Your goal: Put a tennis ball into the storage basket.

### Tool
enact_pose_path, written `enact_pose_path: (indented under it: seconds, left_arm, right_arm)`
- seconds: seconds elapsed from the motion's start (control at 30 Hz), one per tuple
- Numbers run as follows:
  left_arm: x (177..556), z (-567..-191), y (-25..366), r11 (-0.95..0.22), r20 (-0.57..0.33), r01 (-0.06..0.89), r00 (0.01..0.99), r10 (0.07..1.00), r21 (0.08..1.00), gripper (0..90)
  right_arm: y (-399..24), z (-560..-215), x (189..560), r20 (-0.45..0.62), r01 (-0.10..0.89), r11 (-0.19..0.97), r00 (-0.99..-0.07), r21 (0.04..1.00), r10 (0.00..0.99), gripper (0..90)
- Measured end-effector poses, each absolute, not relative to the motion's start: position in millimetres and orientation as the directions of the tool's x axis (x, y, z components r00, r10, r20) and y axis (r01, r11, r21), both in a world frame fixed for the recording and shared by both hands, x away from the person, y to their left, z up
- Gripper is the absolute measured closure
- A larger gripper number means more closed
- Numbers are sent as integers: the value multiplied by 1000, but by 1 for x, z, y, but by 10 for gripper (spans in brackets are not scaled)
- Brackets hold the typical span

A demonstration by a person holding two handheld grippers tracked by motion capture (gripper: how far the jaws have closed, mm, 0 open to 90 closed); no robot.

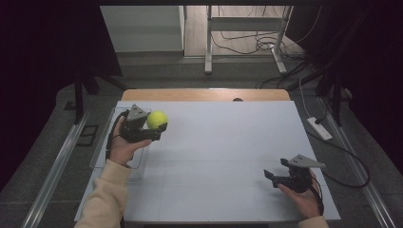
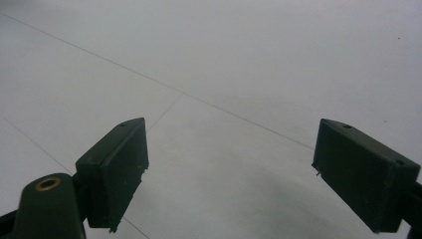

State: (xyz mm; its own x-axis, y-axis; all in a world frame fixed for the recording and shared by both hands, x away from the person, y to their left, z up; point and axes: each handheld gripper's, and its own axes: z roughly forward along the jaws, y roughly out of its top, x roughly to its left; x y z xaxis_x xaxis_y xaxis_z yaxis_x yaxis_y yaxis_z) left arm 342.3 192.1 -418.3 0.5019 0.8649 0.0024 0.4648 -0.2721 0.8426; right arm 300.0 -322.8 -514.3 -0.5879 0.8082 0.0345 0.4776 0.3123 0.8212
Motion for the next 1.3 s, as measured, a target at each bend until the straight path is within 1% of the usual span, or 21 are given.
enact_pose_path:
  seconds: [0.67,1.3]
  left_arm:
    - [342,-427,223,-229,-12,508,428,904,831,271]
    - [338,-427,251,-200,-10,528,367,930,825,271]
  right_arm:
    - [-322,-514,300,33,477,314,-589,821,808,143]
    - [-322,-514,300,34,477,314,-590,821,807,143]
